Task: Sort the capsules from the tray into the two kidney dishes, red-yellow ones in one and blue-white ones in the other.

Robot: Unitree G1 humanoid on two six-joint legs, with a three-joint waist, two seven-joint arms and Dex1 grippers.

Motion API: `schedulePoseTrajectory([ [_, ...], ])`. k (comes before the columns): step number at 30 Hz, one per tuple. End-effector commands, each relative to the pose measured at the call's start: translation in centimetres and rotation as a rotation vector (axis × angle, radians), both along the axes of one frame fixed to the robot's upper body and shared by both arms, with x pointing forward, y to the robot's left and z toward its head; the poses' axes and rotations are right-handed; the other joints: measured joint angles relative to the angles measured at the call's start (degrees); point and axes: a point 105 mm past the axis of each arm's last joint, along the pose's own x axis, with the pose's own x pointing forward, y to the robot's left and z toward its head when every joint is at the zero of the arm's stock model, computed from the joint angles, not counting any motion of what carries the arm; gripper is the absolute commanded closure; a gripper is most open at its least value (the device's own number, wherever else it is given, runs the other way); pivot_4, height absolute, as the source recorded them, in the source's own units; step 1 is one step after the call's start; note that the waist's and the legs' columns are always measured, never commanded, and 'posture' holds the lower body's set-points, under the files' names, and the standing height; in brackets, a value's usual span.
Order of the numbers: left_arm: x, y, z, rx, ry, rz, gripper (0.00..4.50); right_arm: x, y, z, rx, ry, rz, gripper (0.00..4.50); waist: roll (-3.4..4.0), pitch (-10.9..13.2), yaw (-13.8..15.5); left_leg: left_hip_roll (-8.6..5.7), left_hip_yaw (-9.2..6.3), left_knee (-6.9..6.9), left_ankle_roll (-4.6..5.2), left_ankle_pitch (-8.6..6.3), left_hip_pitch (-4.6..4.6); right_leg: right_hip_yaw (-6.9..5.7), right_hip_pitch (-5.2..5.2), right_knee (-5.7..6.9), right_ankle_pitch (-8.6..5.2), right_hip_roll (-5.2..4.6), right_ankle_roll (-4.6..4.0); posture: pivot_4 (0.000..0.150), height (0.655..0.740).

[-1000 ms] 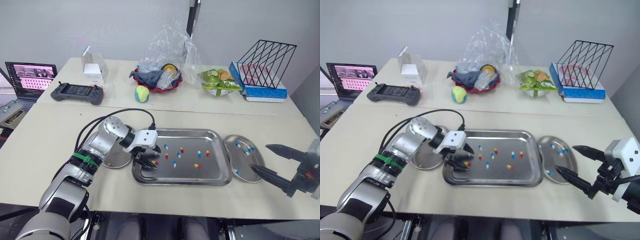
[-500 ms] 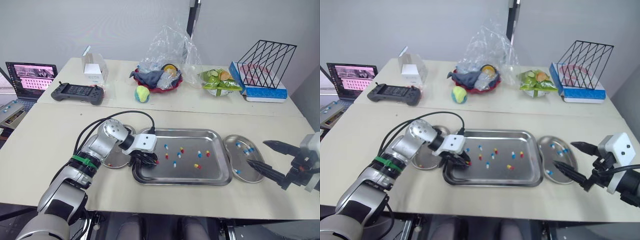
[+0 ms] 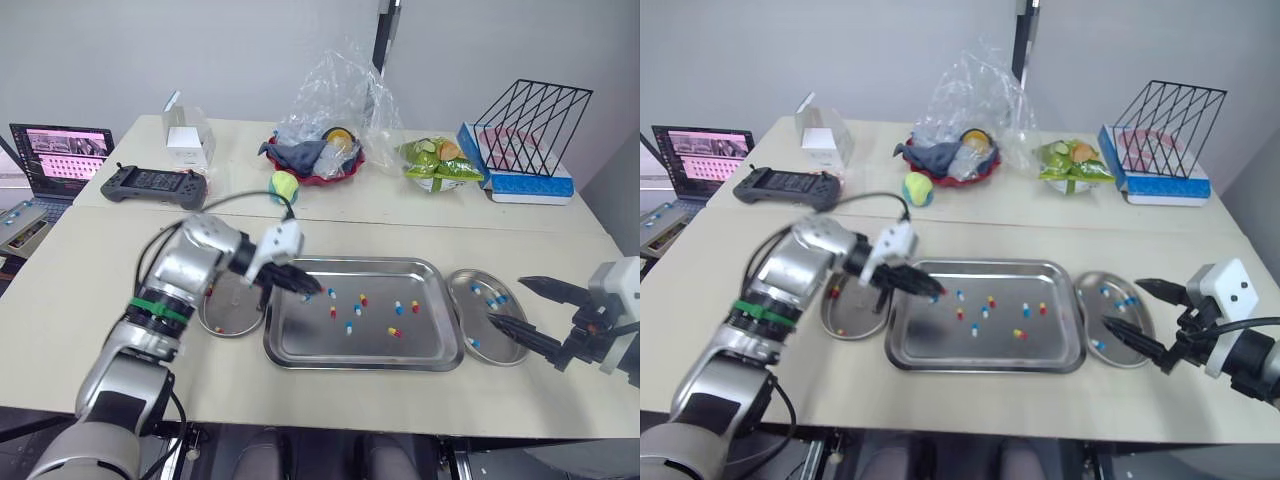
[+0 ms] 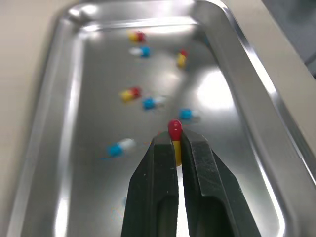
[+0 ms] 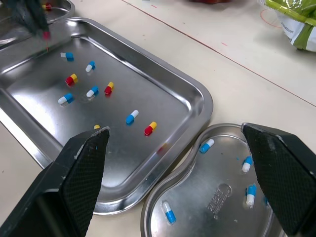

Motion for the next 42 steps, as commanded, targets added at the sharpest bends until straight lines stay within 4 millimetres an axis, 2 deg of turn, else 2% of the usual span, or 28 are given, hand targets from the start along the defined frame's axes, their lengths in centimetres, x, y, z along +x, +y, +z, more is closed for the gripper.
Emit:
schedulePoseTrajectory([
  [1,1.3,3.4,2.4,0.004,-0.073,0.124,4.47,0.4,0.3,0.7,-0.01,-0.033,0.033,0.0,0.02,0.0,-0.4,0.01,0.0,-0.02,0.0,0.0,0.04,0.04,0.0,-0.01,0.0,0.04,0.0,0.15,0.7204],
  [5,1.6,6.8,2.6,0.034,-0.075,0.234,4.47,0.8,0.6,0.7,0.0,-0.026,0.064,0.0,0.02,0.0,-0.2,0.01,0.01,-0.05,0.0,0.0,0.02,0.02,-0.02,-0.01,-0.01,0.02,0.0,0.15,0.7204],
  [8,0.7,9.7,1.3,0.102,-0.045,0.303,4.47,1.3,0.8,0.7,-0.002,-0.021,0.089,0.0,0.01,0.0,-0.2,0.0,0.06,-0.03,0.0,0.0,0.04,0.03,-0.01,-0.01,-0.01,-0.02,0.0,0.15,0.7204],
  [13,-0.1,10.8,-0.4,0.156,-0.028,0.331,4.47,1.7,0.9,0.7,-0.002,-0.019,0.105,0.0,0.0,0.0,0.5,0.09,0.07,0.01,0.0,0.0,-0.02,-0.09,0.0,0.0,-0.01,-0.08,0.0,0.15,0.7204],
  [16,-0.4,11.7,-2.7,0.217,-0.032,0.365,4.47,2.1,1.0,0.8,-0.004,-0.02,0.124,0.0,-0.01,0.0,0.6,0.07,0.07,0.13,0.02,-0.01,-0.06,-0.1,0.03,0.0,0.01,-0.09,0.01,0.15,0.7204],
  [18,-0.5,11.5,-2.6,0.177,-0.01,0.385,4.47,2.2,1.1,0.8,-0.003,-0.016,0.134,0.0,-0.01,0.0,0.5,0.07,0.09,0.12,0.03,-0.02,-0.03,-0.06,0.03,0.01,0.01,-0.07,0.02,0.15,0.7204],
  [26,0.1,13.1,-0.2,0.097,-0.037,0.479,1.77,2.5,0.2,0.5,-0.017,-0.002,0.133,0.0,-0.01,0.0,0.2,0.08,0.09,0.11,0.03,-0.02,-0.05,-0.08,-0.01,0.03,0.01,-0.04,0.01,0.15,0.7204],
  [28,0.7,14.9,1.1,0.032,-0.089,0.569,1.1,2.8,-1.4,0.4,-0.033,-0.005,0.084,0.0,-0.02,0.0,0.2,0.08,0.09,0.11,0.03,-0.02,-0.04,-0.09,0.0,0.03,0.01,-0.03,0.01,0.15,0.7204],
  [31,0.5,17.3,2.0,-0.03,-0.121,0.642,0.08,3.1,-3.2,0.5,-0.034,-0.016,0.037,0.0,-0.02,0.0,0.0,0.07,0.11,0.11,0.03,-0.02,-0.04,-0.08,-0.01,0.02,0.01,-0.03,0.01,0.15,0.7204],
  [35,0.0,22.4,2.2,-0.126,-0.16,0.841,0.03,4.2,-7.3,0.3,0.081,-0.037,-0.109,0.0,-0.01,0.0,-0.4,0.07,0.24,0.06,0.03,-0.02,0.04,-0.03,-0.02,0.02,0.01,-0.05,0.01,0.15,0.7204],
  [40,-1.6,25.5,1.6,-0.291,-0.171,0.936,0.03,4.4,-10.8,-1.1,0.093,-0.06,-0.231,0.0,-0.01,0.0,-0.4,0.17,0.62,-0.02,0.02,-0.02,0.07,-0.03,-0.04,0.02,0.0,-0.08,0.01,0.15,0.7204],
  [42,-2.3,26.0,1.3,-0.349,-0.174,0.956,0.03,4.5,-11.2,-1.5,0.089,-0.062,-0.249,0.0,-0.01,0.0,-0.4,0.18,0.68,-0.02,0.02,-0.02,0.06,-0.04,-0.04,0.01,0.0,-0.12,0.01,0.15,0.7204],
])
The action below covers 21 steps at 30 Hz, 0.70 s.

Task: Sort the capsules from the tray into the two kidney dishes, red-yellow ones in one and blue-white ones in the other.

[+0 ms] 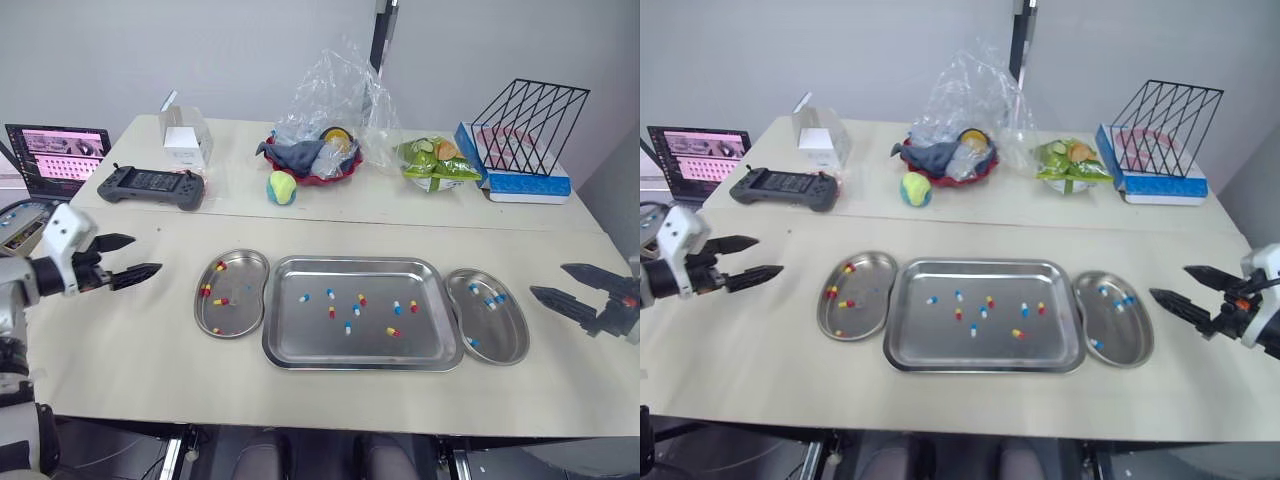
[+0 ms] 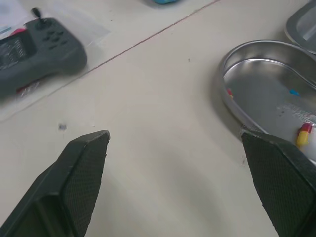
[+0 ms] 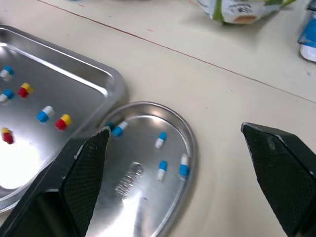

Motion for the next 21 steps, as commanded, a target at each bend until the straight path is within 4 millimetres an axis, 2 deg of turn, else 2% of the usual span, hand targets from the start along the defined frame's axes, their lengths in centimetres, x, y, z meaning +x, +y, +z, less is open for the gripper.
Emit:
schedulePoseTrajectory([
  [1,-1.0,1.0,1.5,-0.063,-0.127,0.028,0.03,0.3,-1.1,0.7,-0.023,-0.066,-0.044,0.0,0.0,0.0,0.0,0.01,0.0,0.0,0.0,0.0,0.01,0.0,0.0,0.0,0.0,-0.01,0.0,0.15,0.7204],
  [6,-1.8,0.9,1.1,-0.078,-0.143,0.033,0.03,0.9,-0.3,0.4,-0.02,-0.07,-0.017,0.0,0.02,0.0,-0.1,0.06,-0.03,-0.03,-0.04,0.01,0.08,0.03,0.0,0.06,0.01,-0.01,-0.02,0.15,0.7204],
  [11,-2.9,0.4,0.9,-0.147,-0.076,0.001,0.03,1.7,1.8,0.3,0.019,-0.061,0.051,0.0,0.03,0.0,-0.3,0.08,-0.04,-0.05,-0.04,0.01,0.08,0.03,-0.01,0.06,0.02,-0.01,-0.03,0.15,0.7204],
  [18,-5.6,-2.0,1.3,-0.181,-0.044,-0.081,0.03,3.9,9.8,0.7,-0.022,0.0,0.329,0.0,0.05,0.0,-1.3,0.19,-0.12,-0.22,-0.07,0.02,0.16,0.11,-0.09,0.07,0.01,0.0,-0.11,0.15,0.7204],
  [21,-6.8,-3.3,1.7,-0.175,-0.072,-0.099,0.03,4.4,14.6,0.2,-0.123,0.036,0.543,0.0,0.05,0.0,-1.5,0.19,-0.1,-0.26,-0.08,0.02,0.2,0.14,-0.11,0.07,0.01,-0.02,-0.12,0.15,0.7204],
])
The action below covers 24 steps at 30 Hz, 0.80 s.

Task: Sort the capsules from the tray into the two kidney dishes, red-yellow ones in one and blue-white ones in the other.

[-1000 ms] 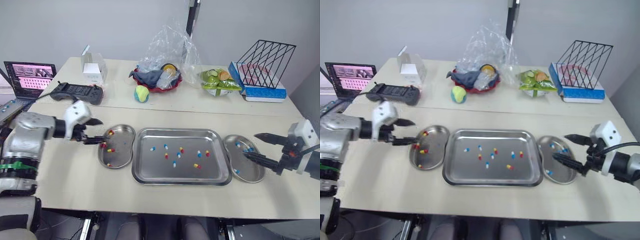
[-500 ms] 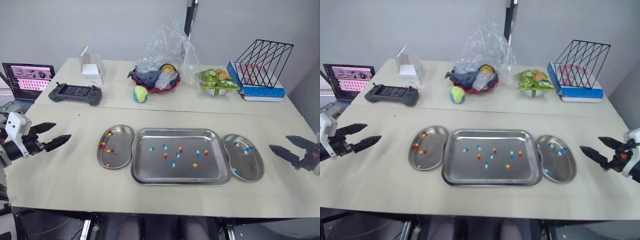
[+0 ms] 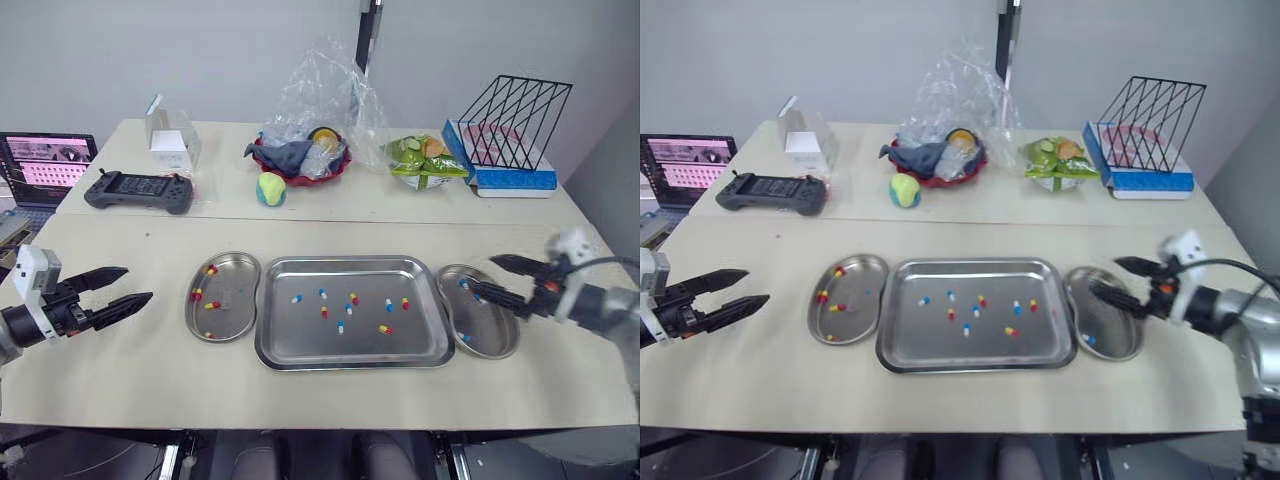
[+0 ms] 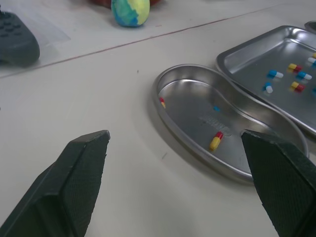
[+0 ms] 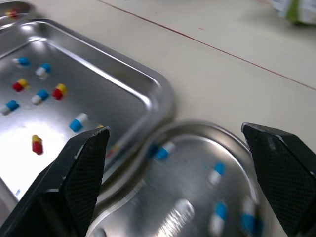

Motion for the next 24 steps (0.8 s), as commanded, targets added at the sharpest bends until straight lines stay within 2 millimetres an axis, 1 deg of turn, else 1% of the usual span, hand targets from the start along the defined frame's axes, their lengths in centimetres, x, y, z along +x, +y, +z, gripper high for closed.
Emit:
schedulePoseTrajectory([
  [1,-1.1,-1.5,1.8,-0.001,-0.077,-0.021,0.03,0.0,4.7,0.5,-0.07,-0.006,0.214,0.0,0.0,0.0,0.1,0.0,0.0,-0.01,0.0,0.0,0.0,0.0,-0.02,-0.01,0.0,-0.01,0.0,0.15,0.7204],
  [2,-1.8,-2.1,1.8,0.006,-0.076,-0.033,0.03,0.4,6.7,1.0,-0.055,-0.019,0.278,0.0,0.0,0.0,0.2,0.0,-0.01,-0.03,0.0,0.0,0.0,-0.01,-0.01,-0.01,-0.01,-0.02,-0.01,0.15,0.7204],
  [3,-2.3,-2.7,1.7,0.012,-0.075,-0.04,0.03,0.7,8.1,1.3,-0.048,-0.029,0.321,0.0,0.0,0.0,0.1,0.0,0.0,-0.03,0.0,-0.01,0.0,-0.01,-0.02,-0.02,-0.01,0.0,-0.02,0.15,0.7204],
  [5,-3.8,-3.7,1.5,0.023,-0.069,-0.035,0.03,1.6,12.4,1.2,-0.083,-0.04,0.437,0.0,0.0,0.0,0.0,-0.01,0.02,-0.04,-0.01,-0.01,0.0,0.02,-0.04,-0.01,-0.01,-0.03,-0.02,0.15,0.7204],
  [6,-4.4,-3.9,1.3,0.027,-0.064,-0.023,0.03,1.9,14.0,1.0,-0.097,-0.041,0.478,0.0,0.0,0.0,-0.1,0.01,0.02,-0.04,-0.02,-0.01,0.0,0.02,-0.07,-0.02,0.01,-0.01,-0.05,0.15,0.7204],
  [9,-5.8,-4.3,0.6,0.05,-0.056,0.018,0.03,2.4,17.4,0.5,-0.112,-0.043,0.561,0.0,-0.01,0.0,0.3,0.02,-0.01,-0.07,-0.05,0.0,-0.01,-0.05,-0.09,0.0,0.0,0.0,-0.12,0.15,0.7204],
  [13,-6.8,-4.7,-0.2,0.032,-0.027,0.057,0.03,2.8,20.1,0.0,-0.101,-0.039,0.615,0.0,-0.02,0.0,1.2,-0.07,-0.02,-0.05,-0.09,-0.01,-0.03,-0.23,-0.04,-0.05,-0.01,-0.15,-0.14,0.15,0.7204],
  [15,-7.6,-5.4,-1.1,0.03,-0.007,0.066,0.03,2.7,22.3,-0.9,-0.118,-0.037,0.66,0.0,-0.02,0.0,0.9,-0.07,0.0,-0.03,-0.09,-0.01,-0.03,-0.25,-0.03,-0.05,0.01,-0.18,-0.17,0.15,0.7204],
  [16,-7.8,-5.6,-1.3,0.032,-0.005,0.073,0.03,2.7,23.1,-1.4,-0.129,-0.035,0.673,0.0,-0.03,0.0,0.5,-0.05,0.02,-0.04,-0.1,-0.01,0.0,-0.25,-0.04,-0.04,0.04,-0.18,-0.19,0.15,0.7204],
  [20,-8.2,-5.8,-1.5,0.028,0.003,0.09,0.03,2.6,24.5,-3.3,-0.165,-0.001,0.69,0.0,-0.02,0.0,0.4,0.04,-0.04,-0.11,-0.26,0.04,0.06,-0.41,-0.05,0.03,0.0,-0.06,-0.33,0.15,0.7204],
  [24,-8.6,-6.1,-1.8,0.029,0.029,0.074,0.03,2.9,25.3,-3.9,-0.157,0.017,0.671,0.0,-0.02,0.0,0.1,0.04,-0.03,-0.13,-0.31,0.05,0.06,-0.42,-0.07,0.03,0.0,-0.07,-0.35,0.15,0.7204],
])
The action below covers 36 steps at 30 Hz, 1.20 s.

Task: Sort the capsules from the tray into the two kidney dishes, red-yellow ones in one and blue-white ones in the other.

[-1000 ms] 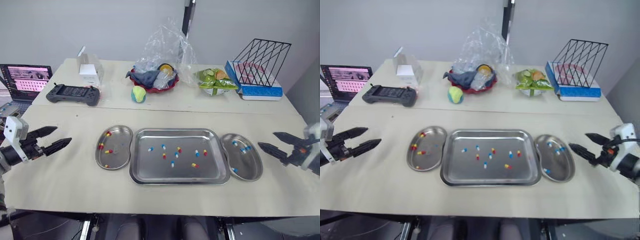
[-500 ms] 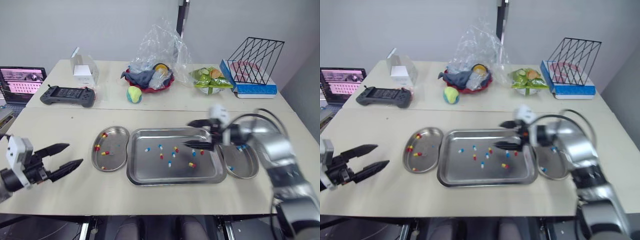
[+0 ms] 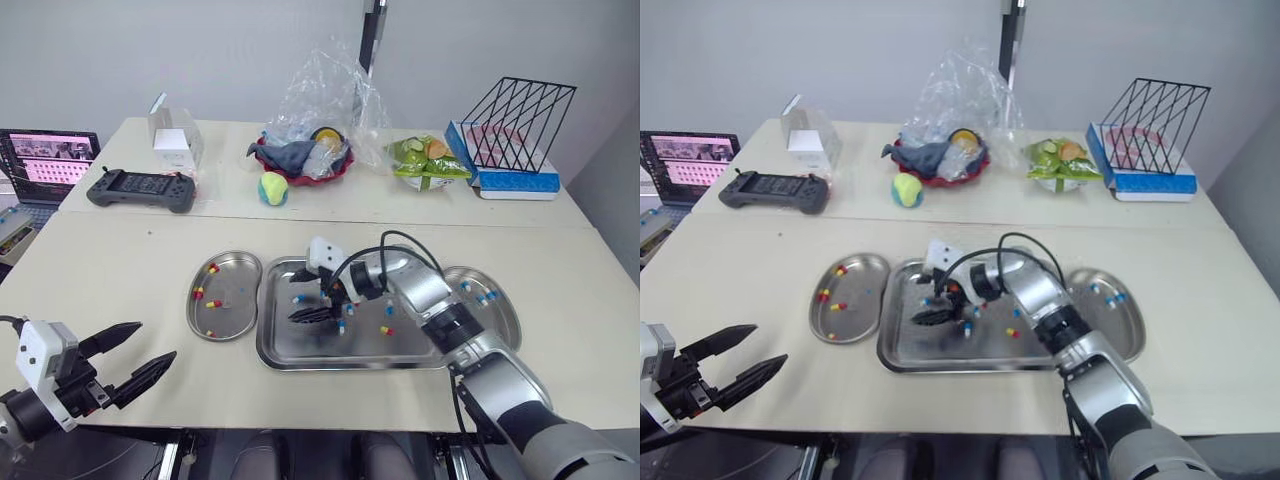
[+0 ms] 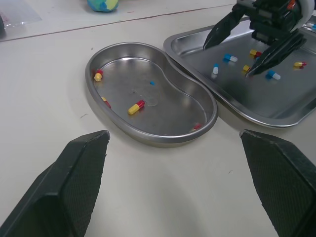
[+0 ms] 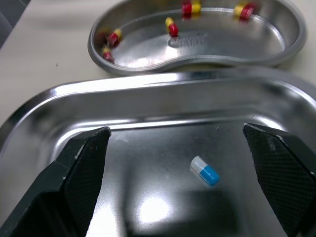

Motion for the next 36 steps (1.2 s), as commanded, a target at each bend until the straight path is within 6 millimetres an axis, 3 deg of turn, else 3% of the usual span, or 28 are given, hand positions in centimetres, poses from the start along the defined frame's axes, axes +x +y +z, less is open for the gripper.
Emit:
schedulePoseTrajectory([
  [1,-0.4,-0.4,0.6,0.021,-0.013,-0.023,0.0,0.7,0.5,0.8,0.021,-0.035,-0.022,0.26,0.0,0.0,-0.1,0.0,0.0,-0.01,-0.02,-0.01,0.0,-0.01,-0.01,0.0,0.0,0.0,0.0,0.15,0.7204],
  [9,-0.4,-1.0,0.1,0.026,0.006,-0.062,0.0,1.1,0.1,0.1,-0.021,-0.026,-0.051,2.86,0.02,0.0,-0.2,0.02,0.0,-0.02,-0.07,-0.03,0.0,-0.03,-0.02,0.0,-0.03,0.01,-0.05,0.15,0.7204],
  [15,0.4,-0.2,0.8,0.053,-0.011,-0.065,0.0,1.5,-0.1,-0.2,-0.038,-0.028,-0.094,2.86,0.03,0.0,-0.3,0.03,0.0,-0.04,-0.16,-0.05,0.02,-0.05,-0.03,0.01,-0.03,0.03,-0.07,0.15,0.7204],
  [20,0.3,-0.6,0.4,0.066,0.003,-0.096,0.0,1.5,-0.3,-0.4,-0.044,-0.021,-0.108,4.45,0.03,0.0,-0.8,0.06,0.03,-0.07,-0.15,-0.07,0.02,-0.21,-0.06,-0.01,-0.05,-0.02,-0.1,0.15,0.7204],
  [25,0.9,-0.9,0.5,0.064,-0.009,-0.109,0.0,0.7,0.0,0.4,0.005,0.01,-0.088,4.48,0.03,0.0,-1.0,0.08,-0.01,-0.08,-0.17,-0.07,0.02,-0.27,-0.05,-0.01,-0.06,-0.02,-0.14,0.15,0.7204],
  [30,1.7,-1.4,1.2,0.041,-0.032,-0.142,0.0,0.2,-1.1,4.5,0.156,0.047,-0.085,4.48,0.06,0.0,-1.0,0.09,-0.04,-0.12,-0.17,-0.07,0.01,-0.3,-0.08,0.0,-0.06,-0.06,-0.15,0.15,0.7204],
  [32,2.3,-1.7,1.6,0.029,-0.041,-0.166,0.0,0.5,-2.8,5.8,0.177,0.04,-0.111,4.48,0.06,0.0,-0.8,0.07,-0.08,-0.12,-0.17,-0.08,0.01,-0.33,-0.05,-0.02,-0.06,-0.1,-0.15,0.15,0.7204],
  [36,3.7,-2.5,2.2,0.005,-0.056,-0.221,0.0,0.9,-8.2,7.5,0.16,0.015,-0.22,4.48,0.07,0.0,0.0,0.02,-0.08,-0.11,-0.11,-0.11,0.01,-0.46,-0.03,-0.06,-0.06,-0.21,-0.15,0.15,0.7204],
])
